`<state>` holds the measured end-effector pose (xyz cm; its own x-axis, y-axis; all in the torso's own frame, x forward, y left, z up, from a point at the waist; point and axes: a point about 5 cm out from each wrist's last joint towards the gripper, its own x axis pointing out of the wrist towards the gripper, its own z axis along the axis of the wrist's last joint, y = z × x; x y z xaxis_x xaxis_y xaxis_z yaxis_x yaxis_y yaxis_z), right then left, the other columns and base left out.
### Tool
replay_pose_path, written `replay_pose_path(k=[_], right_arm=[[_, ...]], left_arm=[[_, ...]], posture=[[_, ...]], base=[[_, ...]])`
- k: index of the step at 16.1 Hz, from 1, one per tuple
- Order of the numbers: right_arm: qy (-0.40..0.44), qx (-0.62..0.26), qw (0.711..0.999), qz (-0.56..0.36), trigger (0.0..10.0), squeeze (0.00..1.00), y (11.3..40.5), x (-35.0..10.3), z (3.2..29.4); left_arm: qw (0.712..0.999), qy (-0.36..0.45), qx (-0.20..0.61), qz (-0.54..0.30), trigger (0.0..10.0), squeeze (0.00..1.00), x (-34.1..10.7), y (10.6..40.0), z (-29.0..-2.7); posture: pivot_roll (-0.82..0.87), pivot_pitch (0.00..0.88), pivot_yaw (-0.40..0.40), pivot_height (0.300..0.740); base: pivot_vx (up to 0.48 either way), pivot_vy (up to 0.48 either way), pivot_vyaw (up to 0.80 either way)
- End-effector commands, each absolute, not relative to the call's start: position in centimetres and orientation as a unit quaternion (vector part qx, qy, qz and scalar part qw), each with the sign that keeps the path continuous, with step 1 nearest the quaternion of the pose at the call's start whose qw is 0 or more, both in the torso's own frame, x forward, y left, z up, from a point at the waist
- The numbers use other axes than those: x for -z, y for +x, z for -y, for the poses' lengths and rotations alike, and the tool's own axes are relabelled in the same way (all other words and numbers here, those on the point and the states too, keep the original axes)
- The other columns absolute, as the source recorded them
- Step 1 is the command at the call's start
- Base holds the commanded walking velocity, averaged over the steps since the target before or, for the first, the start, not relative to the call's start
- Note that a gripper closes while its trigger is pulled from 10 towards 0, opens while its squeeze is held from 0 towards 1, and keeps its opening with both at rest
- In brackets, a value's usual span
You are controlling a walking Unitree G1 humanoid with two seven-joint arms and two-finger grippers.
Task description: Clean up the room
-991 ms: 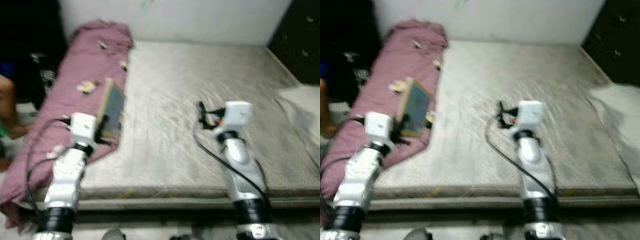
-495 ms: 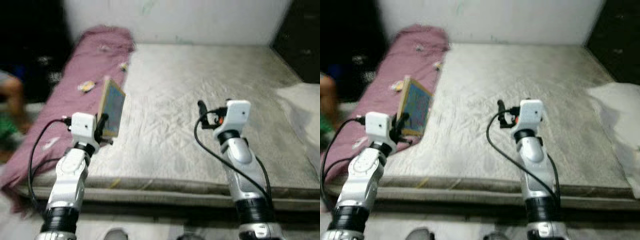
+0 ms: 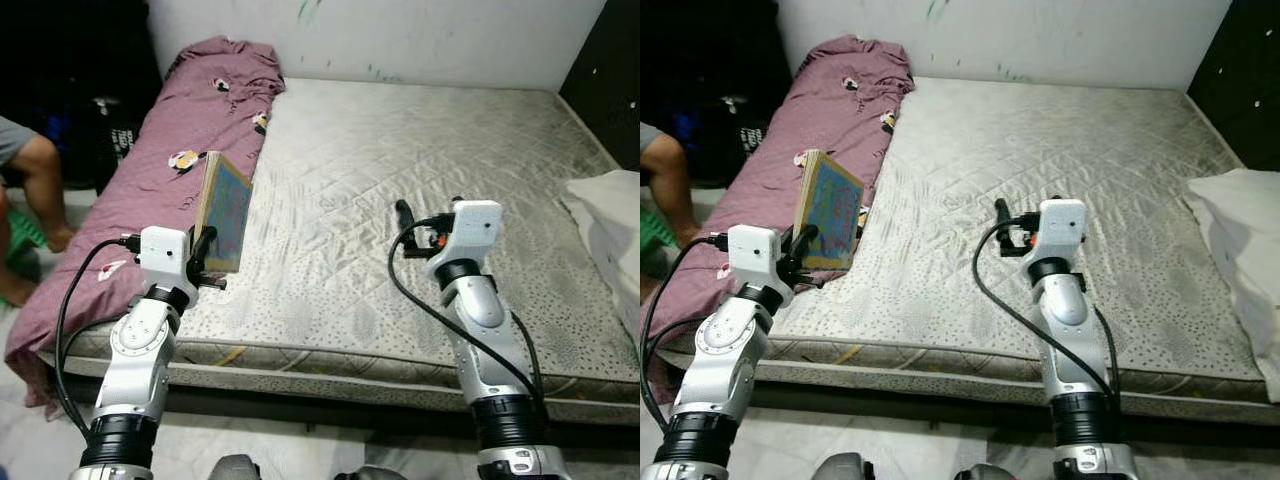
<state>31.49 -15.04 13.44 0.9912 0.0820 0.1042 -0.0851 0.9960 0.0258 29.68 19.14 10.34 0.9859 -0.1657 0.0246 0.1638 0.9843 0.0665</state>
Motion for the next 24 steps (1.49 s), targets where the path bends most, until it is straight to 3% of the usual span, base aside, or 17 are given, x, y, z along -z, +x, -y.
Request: replay_pose_path(k=[1,5,21,24], right_arm=[[0.013,-0.043,0.997,0.055,10.0,0.0,31.68,-13.78,15.11],[0.001,-0.049,0.997,0.059,10.0,0.0,31.69,-13.91,15.01],[0.002,-0.045,0.998,0.055,10.0,0.0,31.81,-13.75,15.2],[0.002,-0.044,0.998,0.055,10.0,0.0,31.85,-13.75,15.29]], left_arm=[[0.996,0.04,0.073,0.043,10.0,0.0,-11.62,30.12,-19.46],[0.995,0.042,0.079,0.049,10.0,0.0,-11.7,30.1,-19.31],[0.995,0.042,0.078,0.047,10.0,0.0,-11.57,30.2,-19.31],[0.996,0.032,0.069,0.053,10.0,0.0,-11.67,30.28,-19.34]], posture=[[0.0,0.018,-0.008,0.74],[0.0,0.019,-0.009,0.74],[0.0,0.014,-0.012,0.74],[0.0,0.011,-0.013,0.74]], base=[[0.0,0.0,0.0],[0.0,-0.267,0.55],[0.0,-0.476,0.0],[0.0,-0.117,0.0]])
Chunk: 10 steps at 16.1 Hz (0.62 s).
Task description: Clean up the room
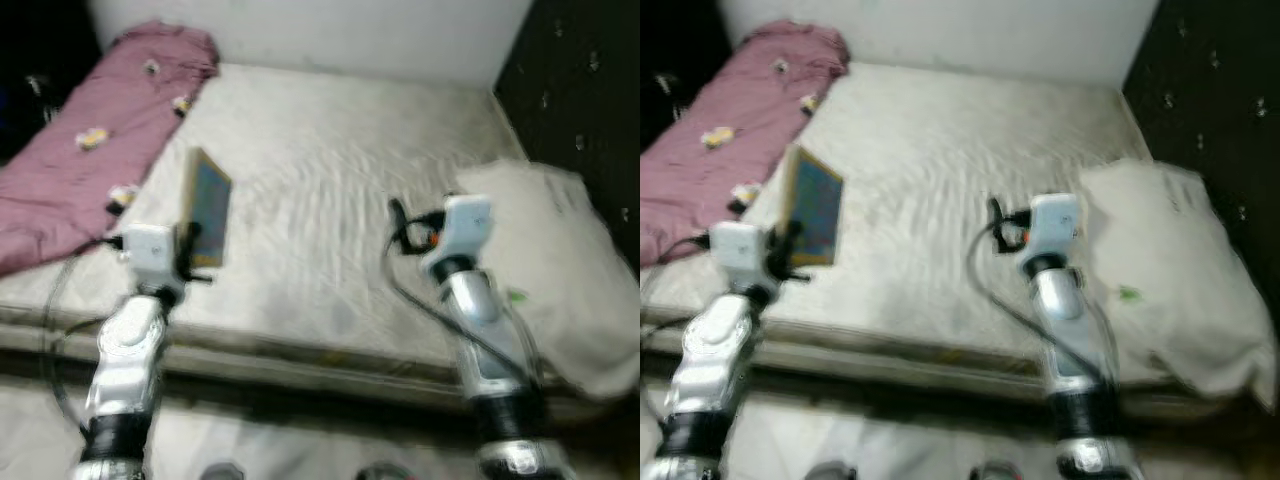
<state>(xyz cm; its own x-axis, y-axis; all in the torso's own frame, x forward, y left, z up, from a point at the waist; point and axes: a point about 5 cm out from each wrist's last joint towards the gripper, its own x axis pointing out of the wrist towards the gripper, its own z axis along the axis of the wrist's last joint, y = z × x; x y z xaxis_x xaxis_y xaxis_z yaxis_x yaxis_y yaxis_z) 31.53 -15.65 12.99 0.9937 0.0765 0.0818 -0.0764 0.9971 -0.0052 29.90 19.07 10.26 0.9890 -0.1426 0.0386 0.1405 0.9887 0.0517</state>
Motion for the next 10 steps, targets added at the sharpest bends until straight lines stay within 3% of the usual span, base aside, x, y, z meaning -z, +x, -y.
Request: replay_pose_path(k=[1,7,10], right_arm=[[0.002,-0.044,0.998,0.054,10.0,0.0,31.86,-13.74,15.32],[0.001,-0.044,0.998,0.053,10.0,0.0,31.92,-13.74,15.39],[0.003,-0.042,0.998,0.053,10.0,0.0,31.92,-13.7,15.4]], left_arm=[[0.996,0.032,0.066,0.056,10.0,0.0,-11.73,30.29,-19.35],[0.994,0.02,0.084,0.062,10.0,0.0,-11.9,30.19,-19.34],[0.994,0.013,0.091,0.065,10.0,0.0,-11.92,30.0,-19.3]], posture=[[0.0,0.01,-0.013,0.74],[0.0,0.01,-0.017,0.74],[0.0,0.014,-0.017,0.74]], base=[[0.0,0.0,0.0],[0.0,0.0,0.0],[0.281,0.0,-0.32]])
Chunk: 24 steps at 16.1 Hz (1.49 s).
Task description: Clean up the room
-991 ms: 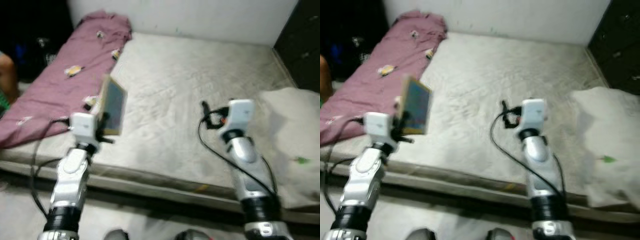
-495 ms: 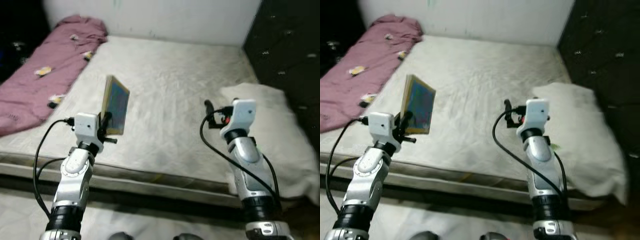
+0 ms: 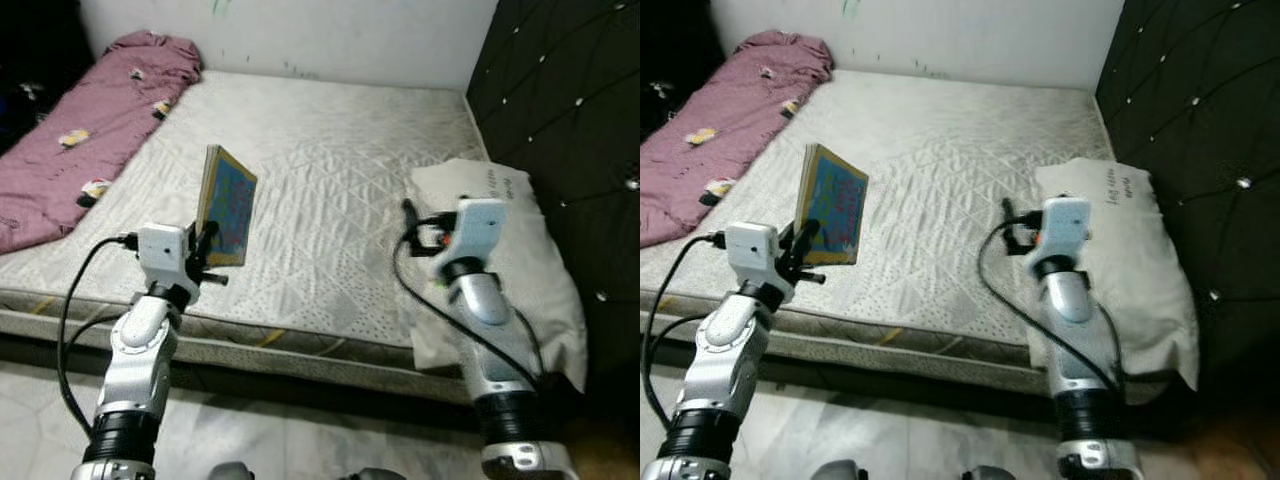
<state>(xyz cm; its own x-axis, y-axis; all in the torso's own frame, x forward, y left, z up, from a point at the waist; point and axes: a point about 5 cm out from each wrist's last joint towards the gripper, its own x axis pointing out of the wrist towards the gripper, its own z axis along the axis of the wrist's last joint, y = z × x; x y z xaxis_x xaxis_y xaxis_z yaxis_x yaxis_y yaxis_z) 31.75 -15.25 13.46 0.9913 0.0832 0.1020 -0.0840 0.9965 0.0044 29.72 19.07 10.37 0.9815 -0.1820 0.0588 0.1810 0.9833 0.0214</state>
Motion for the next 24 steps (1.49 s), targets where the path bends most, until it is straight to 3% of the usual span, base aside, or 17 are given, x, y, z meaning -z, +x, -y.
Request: replay_pose_path(k=[1,15,22,24], right_arm=[[0.004,-0.041,0.998,0.052,10.0,0.0,31.89,-13.67,15.42],[0.001,-0.036,0.998,0.051,10.0,0.0,31.84,-13.59,15.52],[0.001,-0.032,0.998,0.049,10.0,0.0,31.84,-13.49,15.59],[0.002,-0.031,0.998,0.047,10.0,0.0,31.87,-13.46,15.65]], left_arm=[[0.994,0.012,0.092,0.065,10.0,0.0,-11.9,29.97,-19.3],[0.994,0.012,0.095,0.06,10.0,0.0,-11.8,30.0,-19.45],[0.996,0.013,0.081,0.04,10.0,0.0,-11.39,30.12,-19.45],[0.996,0.012,0.079,0.039,10.0,0.0,-11.41,30.16,-19.49]], posture=[[0.0,0.015,-0.016,0.74],[0.0,0.021,-0.013,0.74],[0.0,0.026,-0.011,0.74],[0.0,0.026,-0.011,0.74]], base=[[0.322,0.0,-0.48],[0.322,0.0,-0.03],[0.0,0.0,0.0],[0.0,0.0,-0.8]])
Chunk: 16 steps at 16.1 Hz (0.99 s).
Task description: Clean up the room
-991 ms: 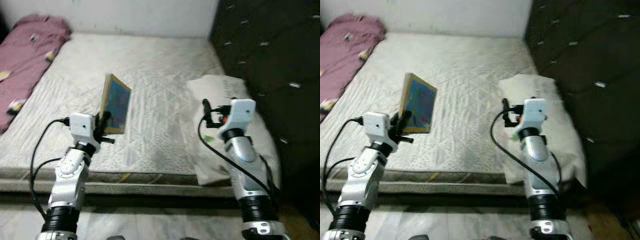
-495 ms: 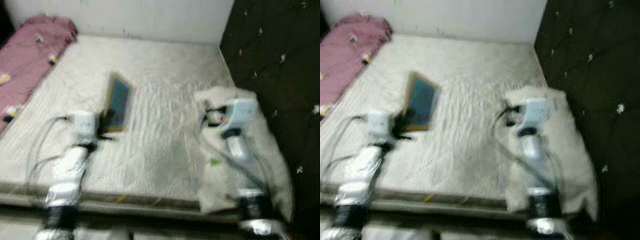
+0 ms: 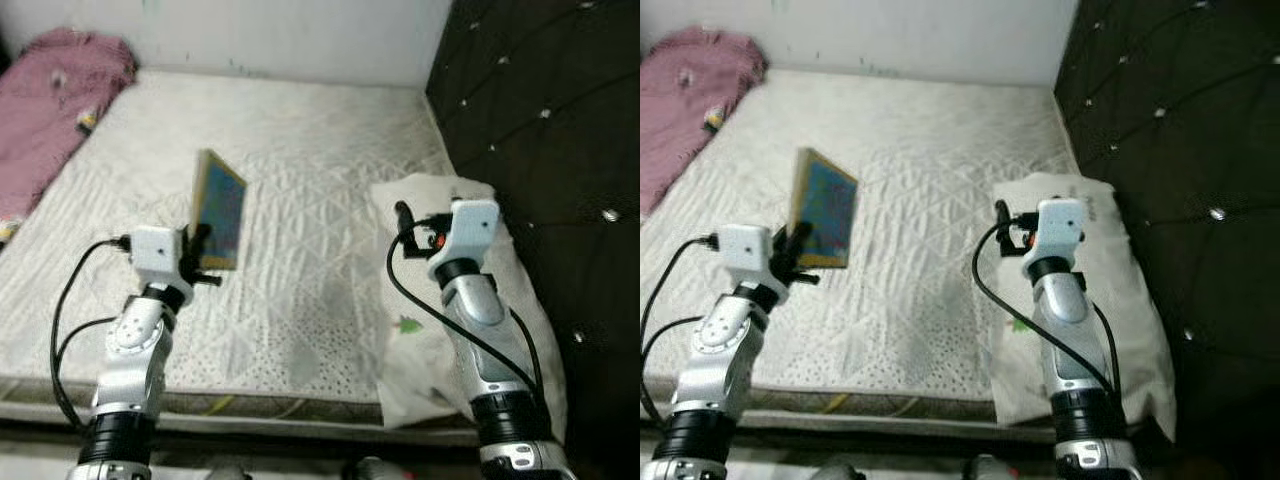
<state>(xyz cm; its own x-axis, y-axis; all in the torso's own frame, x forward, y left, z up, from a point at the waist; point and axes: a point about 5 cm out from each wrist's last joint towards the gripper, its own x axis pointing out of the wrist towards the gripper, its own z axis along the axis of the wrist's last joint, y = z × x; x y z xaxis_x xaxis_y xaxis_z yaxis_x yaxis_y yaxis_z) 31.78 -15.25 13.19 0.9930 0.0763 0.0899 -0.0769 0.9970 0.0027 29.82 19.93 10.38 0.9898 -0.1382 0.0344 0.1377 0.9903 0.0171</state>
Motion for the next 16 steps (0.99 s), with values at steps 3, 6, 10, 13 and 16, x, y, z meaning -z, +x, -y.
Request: replay_pose_path(k=[3,6,10,13,16], right_arm=[[0.0,-0.03,0.998,0.047,10.0,0.0,31.8,-13.4,15.7],[-0.008,-0.037,0.998,0.049,10.0,0.0,32.0,-13.7,15.5],[0.001,-0.032,0.999,0.041,10.0,0.0,31.6,-13.2,15.0],[0.005,-0.042,0.999,0.033,10.0,0.0,31.2,-12.8,14.5],[-0.001,-0.029,0.999,0.027,10.0,0.0,30.9,-12.4,15.6]], left_arm=[[0.996,0.009,0.08,0.034,10.0,0.0,-11.4,30.2,-19.5],[0.997,-0.002,0.072,0.027,10.0,0.0,-11.4,30.2,-19.4],[0.997,0.006,0.077,0.015,10.0,0.0,-11.0,29.5,-20.0],[0.997,-0.009,0.075,0.01,10.0,0.0,-11.1,29.6,-20.1],[0.996,-0.029,0.083,-0.018,10.0,0.0,-9.9,28.6,-19.5]], posture=[[0.0,0.036,-0.011,0.74],[0.02,0.059,-0.015,0.74],[0.03,0.073,-0.002,0.74],[0.02,0.07,-0.002,0.74],[0.02,0.07,-0.011,0.74]], base=[[0.0,0.0,-0.59],[0.0,0.0,0.0],[0.0,0.0,0.0],[0.0,0.0,-0.53],[0.0,0.0,-0.64]])
